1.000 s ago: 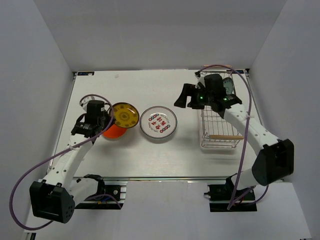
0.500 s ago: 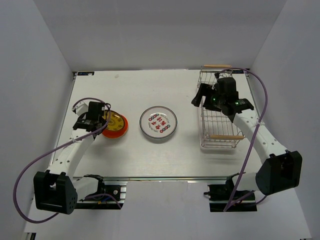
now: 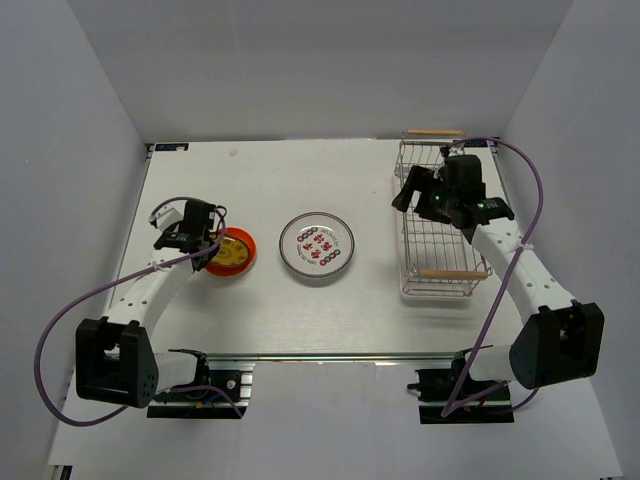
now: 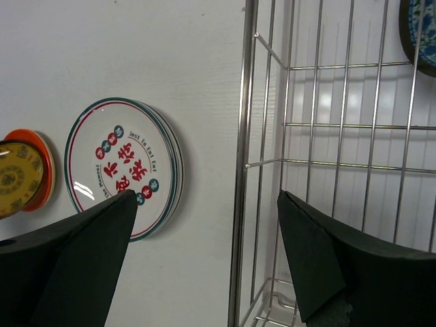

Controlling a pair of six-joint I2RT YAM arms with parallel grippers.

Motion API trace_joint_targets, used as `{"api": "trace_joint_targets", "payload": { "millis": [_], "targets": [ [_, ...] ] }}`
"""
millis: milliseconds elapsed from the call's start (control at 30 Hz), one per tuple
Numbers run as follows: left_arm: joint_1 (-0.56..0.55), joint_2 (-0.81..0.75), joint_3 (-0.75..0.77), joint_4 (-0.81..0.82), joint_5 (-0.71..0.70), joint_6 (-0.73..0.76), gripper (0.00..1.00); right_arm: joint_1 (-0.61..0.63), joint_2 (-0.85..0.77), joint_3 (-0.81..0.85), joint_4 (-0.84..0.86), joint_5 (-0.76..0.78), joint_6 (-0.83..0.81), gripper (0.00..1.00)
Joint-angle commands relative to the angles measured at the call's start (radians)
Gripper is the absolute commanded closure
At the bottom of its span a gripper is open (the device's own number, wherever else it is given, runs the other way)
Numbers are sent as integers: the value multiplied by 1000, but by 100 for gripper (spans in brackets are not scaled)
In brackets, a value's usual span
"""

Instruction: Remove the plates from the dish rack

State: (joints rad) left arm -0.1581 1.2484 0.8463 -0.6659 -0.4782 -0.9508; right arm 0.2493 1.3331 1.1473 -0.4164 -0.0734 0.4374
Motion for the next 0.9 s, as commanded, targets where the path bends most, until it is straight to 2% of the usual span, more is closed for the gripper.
{"api": "trace_joint_targets", "payload": {
  "millis": [0, 33, 167, 200, 300, 400, 433, 600, 667, 733, 867],
  "targets": [
    [6, -18, 22, 11, -33, -16, 58, -16, -12, -4, 4, 23, -14, 11],
    [6, -17, 22, 8, -36, -16, 54, -22, -12, -4, 2, 26, -16, 11],
    [6, -4, 22, 3, -30, -8, 45, -39, -20, 5, -4, 38, -22, 11],
    [6, 2, 25, 0, -27, -8, 38, -45, -23, 8, -7, 43, -25, 11],
    [6, 31, 39, -4, -5, 1, 33, -54, -25, 20, -21, 69, -38, 11],
    [6, 48, 59, 0, 32, 24, 15, -82, -17, 49, -44, 171, -58, 11],
    [6, 48, 65, 3, 45, 38, 2, -88, -11, 63, -54, 193, -65, 11],
    [-6, 7, 117, 69, 144, 138, 2, -133, 83, 147, -99, 386, -109, 11],
    [-15, -13, 128, 119, 228, 203, 2, -146, 139, 196, -94, 457, -134, 11],
    [-15, -41, 129, 158, 329, 240, 2, -156, 178, 247, -78, 465, -184, 11],
    [-15, -73, 138, 218, 391, 283, 2, -169, 277, 311, -12, 448, -253, 11]
  ]
}}
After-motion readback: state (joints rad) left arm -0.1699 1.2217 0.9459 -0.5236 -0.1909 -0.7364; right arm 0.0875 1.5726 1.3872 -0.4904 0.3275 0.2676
